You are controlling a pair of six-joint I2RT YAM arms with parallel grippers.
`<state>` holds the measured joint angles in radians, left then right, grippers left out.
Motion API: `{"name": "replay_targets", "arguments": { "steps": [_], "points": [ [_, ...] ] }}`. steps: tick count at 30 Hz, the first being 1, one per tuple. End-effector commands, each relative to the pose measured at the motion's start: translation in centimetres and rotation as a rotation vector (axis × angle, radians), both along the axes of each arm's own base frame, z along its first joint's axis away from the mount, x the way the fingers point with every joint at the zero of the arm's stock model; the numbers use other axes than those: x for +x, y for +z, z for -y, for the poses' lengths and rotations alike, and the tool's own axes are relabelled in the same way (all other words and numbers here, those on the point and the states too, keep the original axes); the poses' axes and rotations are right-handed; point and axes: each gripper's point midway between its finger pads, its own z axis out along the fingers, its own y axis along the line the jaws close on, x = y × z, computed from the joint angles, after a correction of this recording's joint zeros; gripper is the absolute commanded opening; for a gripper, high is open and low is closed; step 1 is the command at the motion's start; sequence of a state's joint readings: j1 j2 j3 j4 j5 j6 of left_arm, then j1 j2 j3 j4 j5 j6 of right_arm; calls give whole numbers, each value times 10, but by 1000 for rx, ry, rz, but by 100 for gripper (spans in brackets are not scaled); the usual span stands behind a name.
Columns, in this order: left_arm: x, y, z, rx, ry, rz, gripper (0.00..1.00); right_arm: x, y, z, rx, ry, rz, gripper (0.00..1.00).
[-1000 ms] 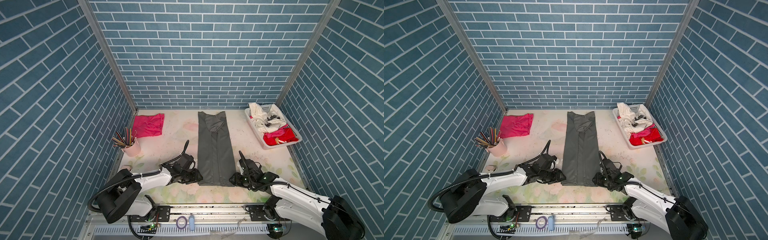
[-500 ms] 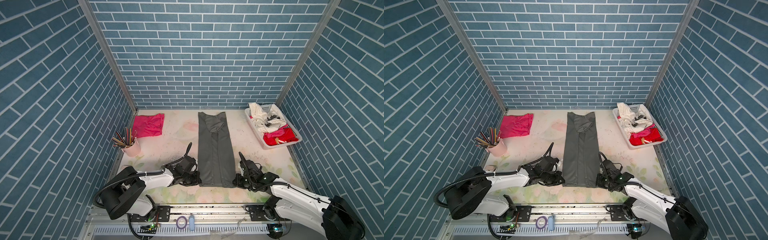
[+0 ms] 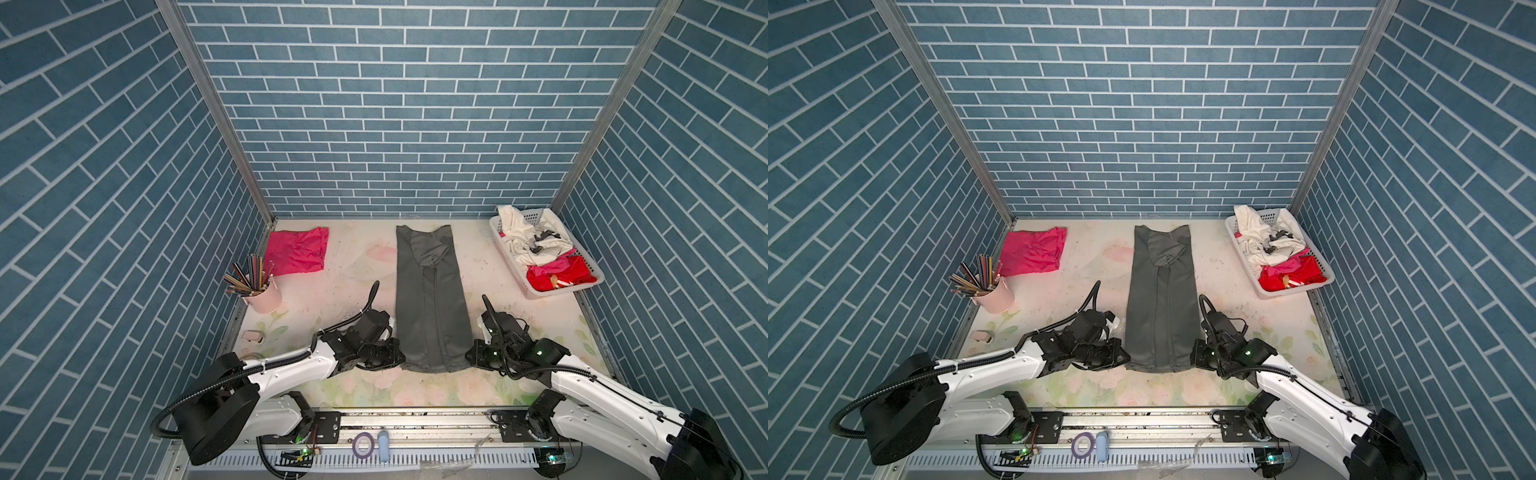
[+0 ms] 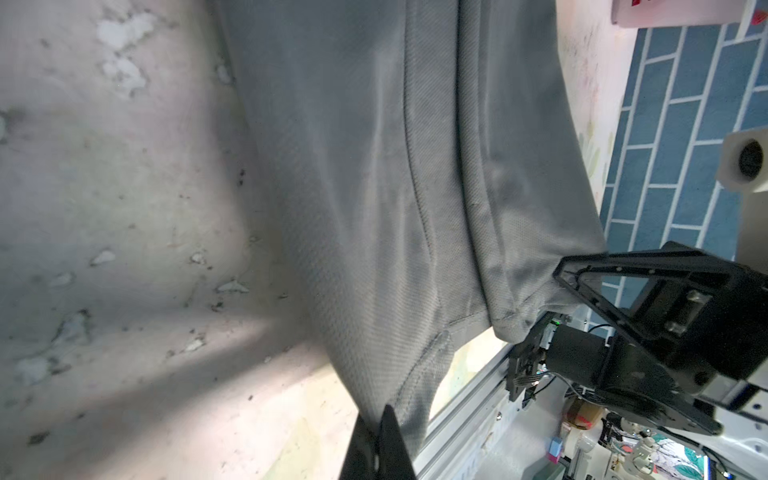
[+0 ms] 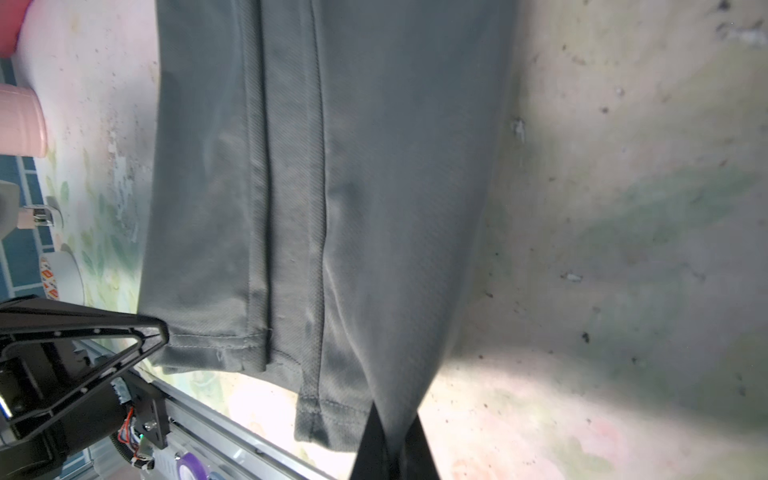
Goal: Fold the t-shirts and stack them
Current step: 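Fold the grasped near end over toward the far end with both grippers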
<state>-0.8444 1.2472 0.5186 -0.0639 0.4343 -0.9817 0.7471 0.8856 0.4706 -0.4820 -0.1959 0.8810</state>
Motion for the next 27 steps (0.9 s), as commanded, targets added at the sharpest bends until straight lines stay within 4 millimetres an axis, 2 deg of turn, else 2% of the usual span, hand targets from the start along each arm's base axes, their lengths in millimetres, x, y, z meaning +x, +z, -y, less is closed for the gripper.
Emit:
{"name": "replay_targets", "arguments": {
  "steps": [1, 7, 13, 16, 21, 27],
  "points": [
    [9, 10, 6, -13, 20, -7, 0, 7, 14, -1, -25, 18, 41, 0],
    [39, 25, 6, -47, 80, 24, 0, 35, 39, -5, -38, -7, 133, 0],
    [74, 41, 6, -112, 145, 56, 0, 66, 55, -9, -3, -9, 163, 0],
    [86, 44, 8, -127, 152, 56, 0, 80, 59, -7, -17, -14, 166, 0],
    [117, 51, 1, -146, 201, 83, 0, 102, 66, -8, -8, -9, 182, 0],
    [153, 62, -2, -147, 223, 120, 0, 129, 64, -11, -9, 3, 172, 0]
  ]
}}
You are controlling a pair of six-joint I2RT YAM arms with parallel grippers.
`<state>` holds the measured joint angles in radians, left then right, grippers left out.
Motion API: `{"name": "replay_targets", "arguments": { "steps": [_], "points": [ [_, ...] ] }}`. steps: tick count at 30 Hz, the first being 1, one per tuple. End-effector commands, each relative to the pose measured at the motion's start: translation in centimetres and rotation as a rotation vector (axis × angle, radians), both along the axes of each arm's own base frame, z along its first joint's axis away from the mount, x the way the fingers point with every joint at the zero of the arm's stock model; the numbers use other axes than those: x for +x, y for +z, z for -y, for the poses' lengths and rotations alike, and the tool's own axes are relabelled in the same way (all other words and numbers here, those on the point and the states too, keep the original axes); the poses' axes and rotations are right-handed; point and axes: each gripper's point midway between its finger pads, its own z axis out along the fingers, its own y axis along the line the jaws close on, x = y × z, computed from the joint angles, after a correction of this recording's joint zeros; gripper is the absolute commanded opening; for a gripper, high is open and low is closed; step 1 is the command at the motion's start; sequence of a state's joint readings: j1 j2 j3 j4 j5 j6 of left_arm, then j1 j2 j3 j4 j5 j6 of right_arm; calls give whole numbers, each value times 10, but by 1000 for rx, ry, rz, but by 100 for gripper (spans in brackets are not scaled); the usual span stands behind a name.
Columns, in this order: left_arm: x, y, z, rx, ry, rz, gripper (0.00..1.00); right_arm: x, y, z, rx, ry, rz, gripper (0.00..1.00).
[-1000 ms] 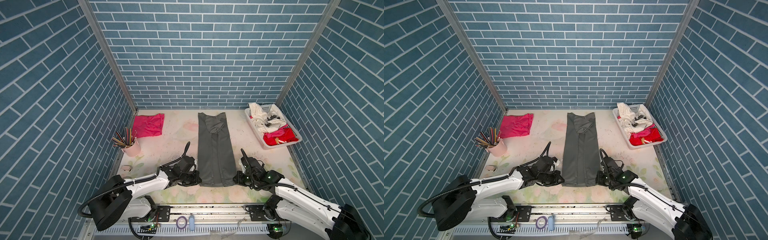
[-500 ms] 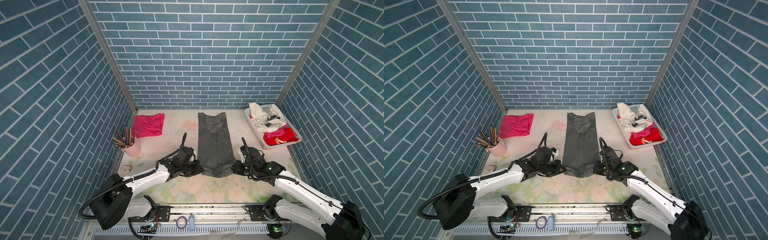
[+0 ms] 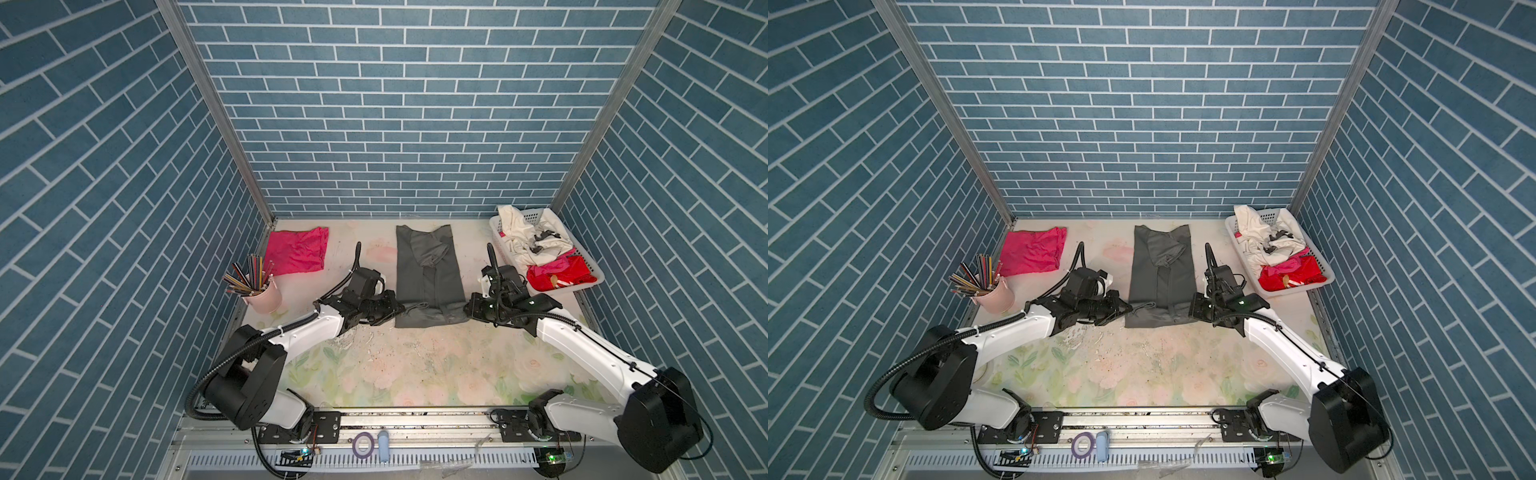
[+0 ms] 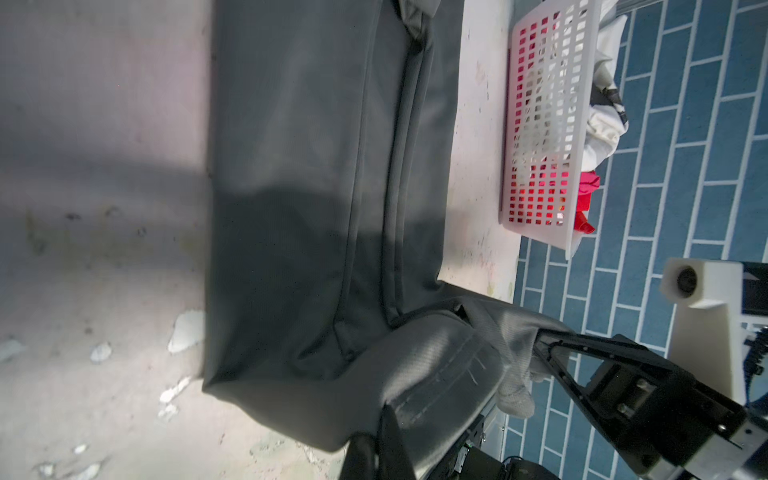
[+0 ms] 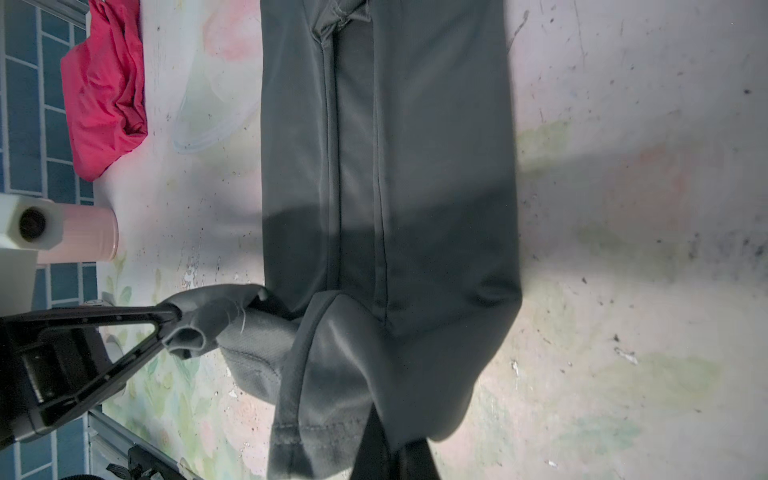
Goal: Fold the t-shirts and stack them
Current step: 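Fold the grasped near end over toward the far end with both grippers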
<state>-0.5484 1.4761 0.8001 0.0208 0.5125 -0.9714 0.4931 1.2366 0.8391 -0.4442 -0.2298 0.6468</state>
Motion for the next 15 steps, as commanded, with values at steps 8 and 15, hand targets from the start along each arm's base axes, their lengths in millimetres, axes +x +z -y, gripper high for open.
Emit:
{"name": "replay_targets", "arguments": {
  "steps": [8, 15],
  "points": [
    [45, -2, 4, 6, -11, 33, 0, 47, -6, -7, 0, 67, -10, 0],
    [78, -11, 8, 16, -2, 31, 0, 82, -11, -8, 22, 66, -13, 0]
  ]
}}
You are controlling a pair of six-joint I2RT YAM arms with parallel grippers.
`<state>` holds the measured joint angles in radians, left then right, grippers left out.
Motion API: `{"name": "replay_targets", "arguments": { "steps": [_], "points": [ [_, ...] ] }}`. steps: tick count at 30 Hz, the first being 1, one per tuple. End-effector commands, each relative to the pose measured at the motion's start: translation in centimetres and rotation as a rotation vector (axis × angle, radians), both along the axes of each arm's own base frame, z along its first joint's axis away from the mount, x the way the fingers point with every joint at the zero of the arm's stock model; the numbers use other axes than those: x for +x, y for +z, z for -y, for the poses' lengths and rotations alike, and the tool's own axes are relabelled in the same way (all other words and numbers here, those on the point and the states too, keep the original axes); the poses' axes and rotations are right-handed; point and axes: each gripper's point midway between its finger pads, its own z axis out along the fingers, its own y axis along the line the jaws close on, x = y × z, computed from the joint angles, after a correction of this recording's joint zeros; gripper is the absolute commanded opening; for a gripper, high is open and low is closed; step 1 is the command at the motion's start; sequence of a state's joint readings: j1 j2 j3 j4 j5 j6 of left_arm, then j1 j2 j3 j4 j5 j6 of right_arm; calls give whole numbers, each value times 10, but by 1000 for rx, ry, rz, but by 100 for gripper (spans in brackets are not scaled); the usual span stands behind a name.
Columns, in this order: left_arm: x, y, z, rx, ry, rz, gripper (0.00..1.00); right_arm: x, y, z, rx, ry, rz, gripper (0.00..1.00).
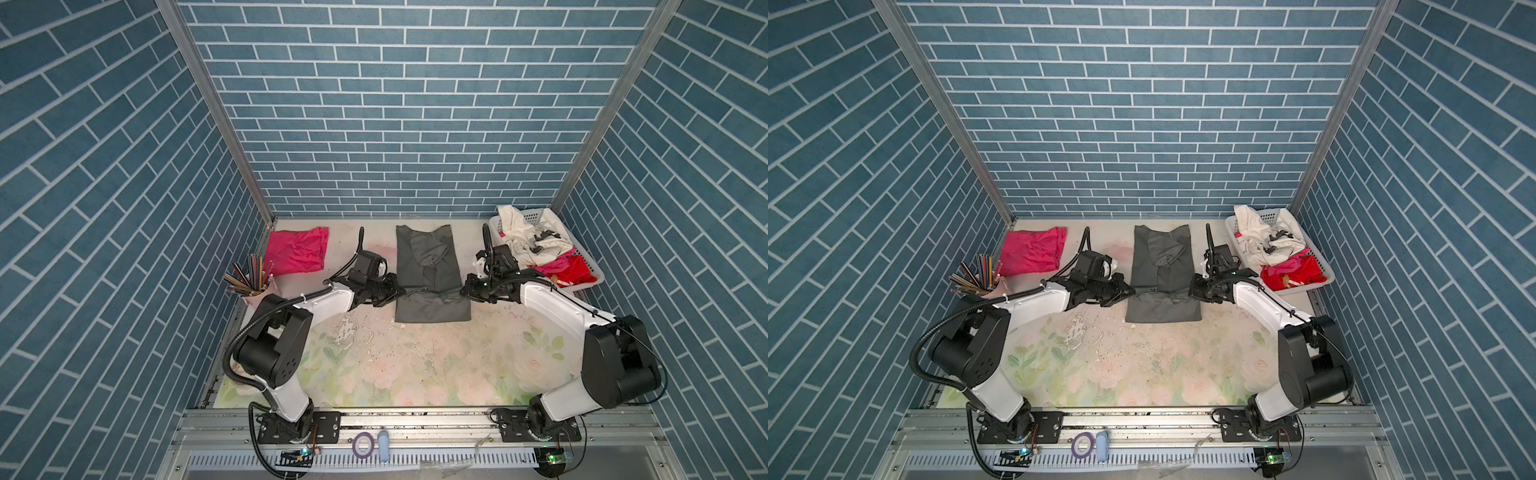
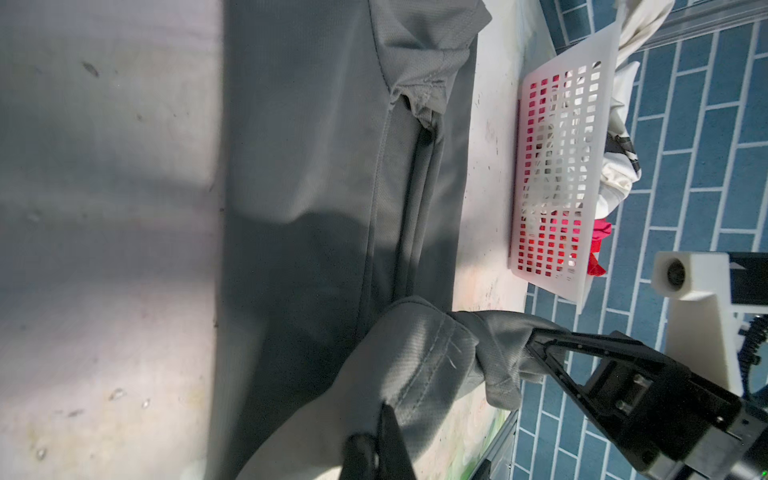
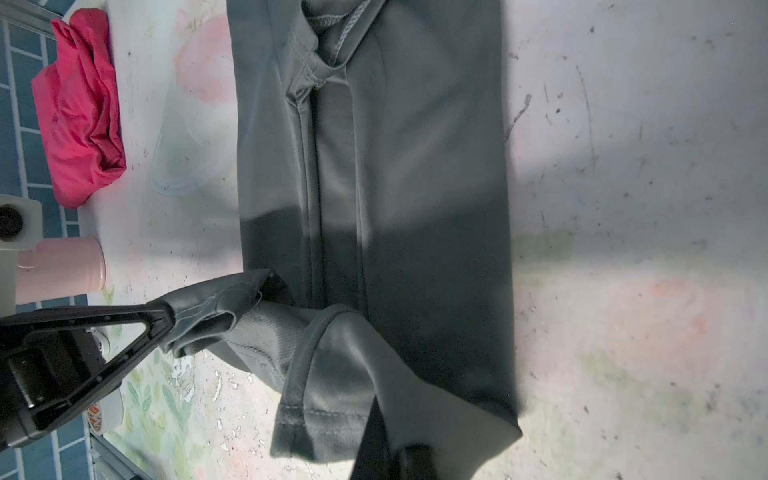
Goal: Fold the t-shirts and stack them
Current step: 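Fold the grasped near end over toward the far end with both grippers, then lay the folded end down on the far half with both grippers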
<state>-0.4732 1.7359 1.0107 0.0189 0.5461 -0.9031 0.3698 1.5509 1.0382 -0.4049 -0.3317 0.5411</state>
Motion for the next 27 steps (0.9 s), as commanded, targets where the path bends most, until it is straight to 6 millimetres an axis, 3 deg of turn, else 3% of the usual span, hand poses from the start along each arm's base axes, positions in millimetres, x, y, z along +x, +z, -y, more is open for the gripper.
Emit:
{"name": "replay_targets", "arguments": {
  "steps": [1, 9, 27],
  "points": [
    [20, 10, 3, -14, -8, 41, 0, 19, 10, -7, 18, 48, 42, 0],
    [54, 7, -3, -8, 20, 46, 0, 51, 1, -12, 38, 61, 25, 0],
    [93, -15, -3, -17, 45, 25, 0, 96, -25, -14, 73, 74, -5, 0]
  ]
}}
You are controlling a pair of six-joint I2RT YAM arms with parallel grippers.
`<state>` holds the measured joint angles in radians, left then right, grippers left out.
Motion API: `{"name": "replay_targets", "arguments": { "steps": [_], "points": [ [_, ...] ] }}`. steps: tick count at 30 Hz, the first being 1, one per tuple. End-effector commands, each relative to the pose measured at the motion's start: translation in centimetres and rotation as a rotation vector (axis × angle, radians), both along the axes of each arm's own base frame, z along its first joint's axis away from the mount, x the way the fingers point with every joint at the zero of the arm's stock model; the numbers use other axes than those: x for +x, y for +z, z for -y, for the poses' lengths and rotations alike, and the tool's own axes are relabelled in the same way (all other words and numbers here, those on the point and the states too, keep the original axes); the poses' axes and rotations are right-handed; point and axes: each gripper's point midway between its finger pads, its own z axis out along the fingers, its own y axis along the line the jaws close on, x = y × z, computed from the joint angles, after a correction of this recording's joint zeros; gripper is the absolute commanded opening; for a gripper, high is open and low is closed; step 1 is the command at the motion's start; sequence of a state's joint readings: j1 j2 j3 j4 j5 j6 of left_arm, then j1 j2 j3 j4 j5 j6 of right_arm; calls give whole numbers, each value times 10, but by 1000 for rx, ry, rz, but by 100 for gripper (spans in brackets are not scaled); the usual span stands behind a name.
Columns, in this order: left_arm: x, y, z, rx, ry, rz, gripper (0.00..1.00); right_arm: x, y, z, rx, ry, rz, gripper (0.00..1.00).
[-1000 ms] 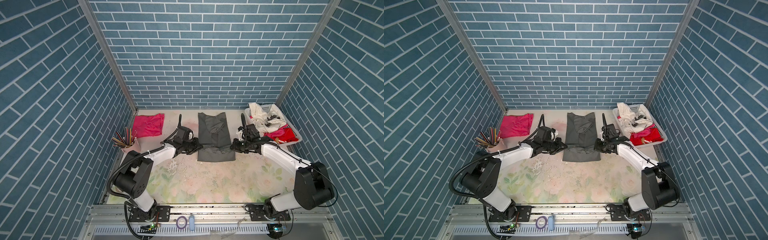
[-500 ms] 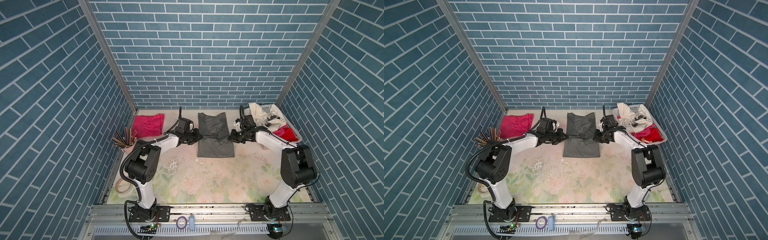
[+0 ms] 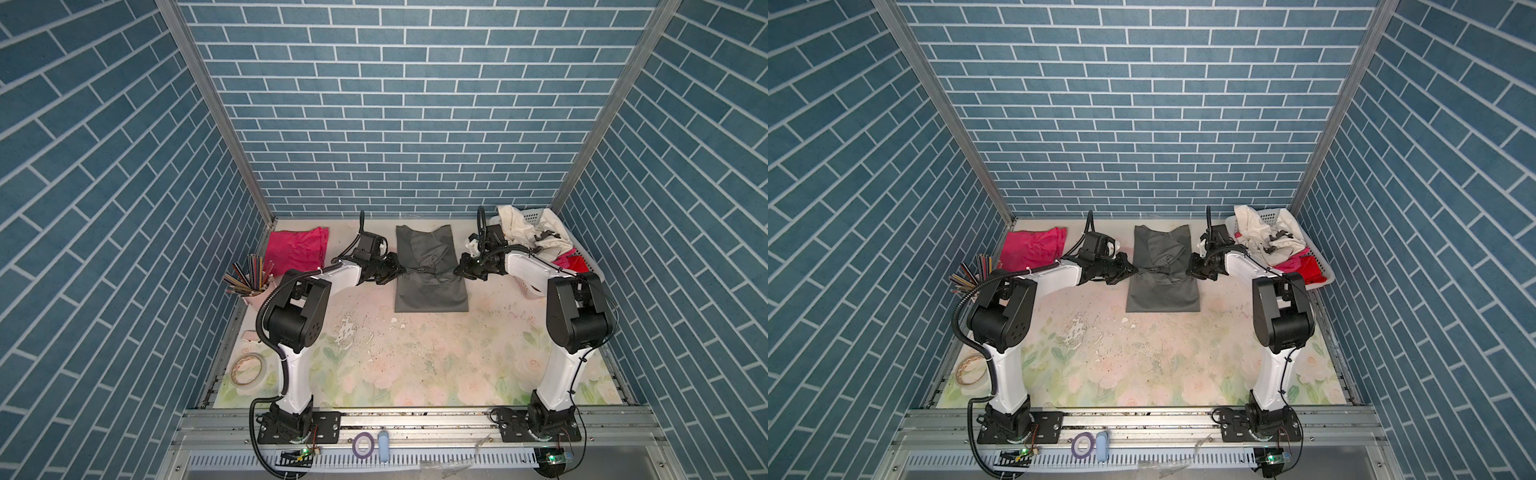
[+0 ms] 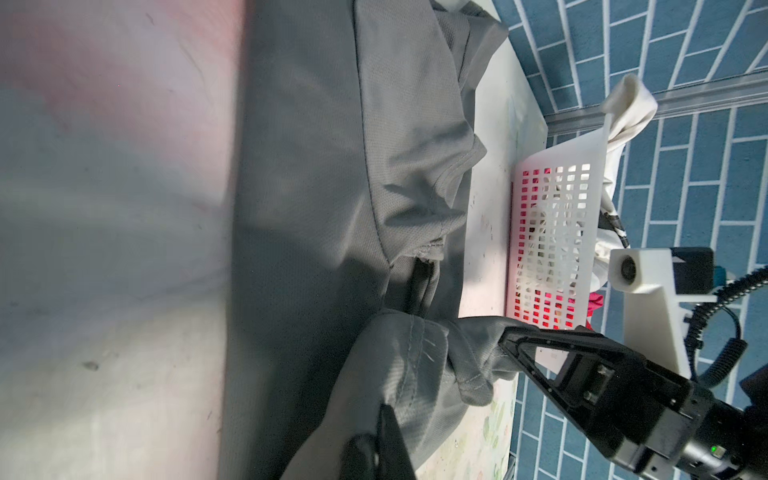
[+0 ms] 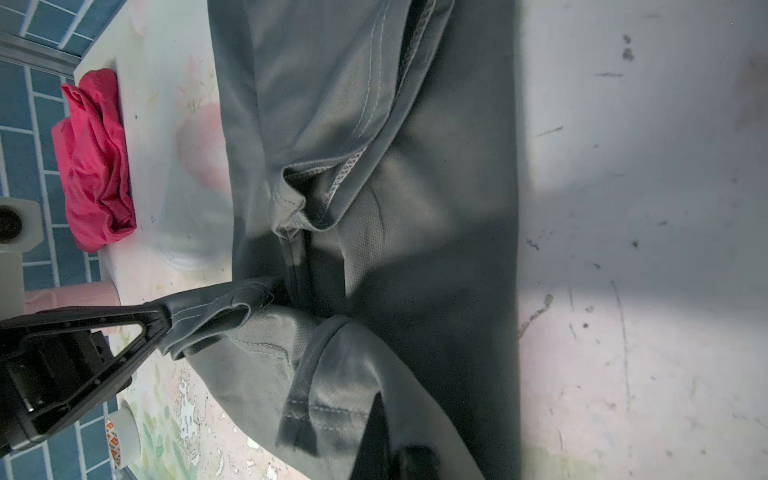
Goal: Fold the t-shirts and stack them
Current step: 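Lay the folded end down on the far half with both grippers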
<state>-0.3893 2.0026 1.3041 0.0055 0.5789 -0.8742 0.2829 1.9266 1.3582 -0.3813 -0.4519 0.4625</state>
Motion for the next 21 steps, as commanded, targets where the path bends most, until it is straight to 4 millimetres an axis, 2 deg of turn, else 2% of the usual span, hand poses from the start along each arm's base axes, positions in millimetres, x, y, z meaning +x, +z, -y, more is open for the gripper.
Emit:
{"name": "replay_targets", "arguments": {
  "steps": [1, 17, 21],
  "points": [
    [10, -5, -2, -2, 2, 3, 0, 9, 1, -3, 14, 35, 18, 0],
    [23, -18, 1, -27, -4, -17, 0, 24, -10, -1, 21, 32, 1, 0],
    [28, -16, 3, -34, -6, -12, 0, 27, -11, 0, 27, 27, -1, 2]
  ]
}}
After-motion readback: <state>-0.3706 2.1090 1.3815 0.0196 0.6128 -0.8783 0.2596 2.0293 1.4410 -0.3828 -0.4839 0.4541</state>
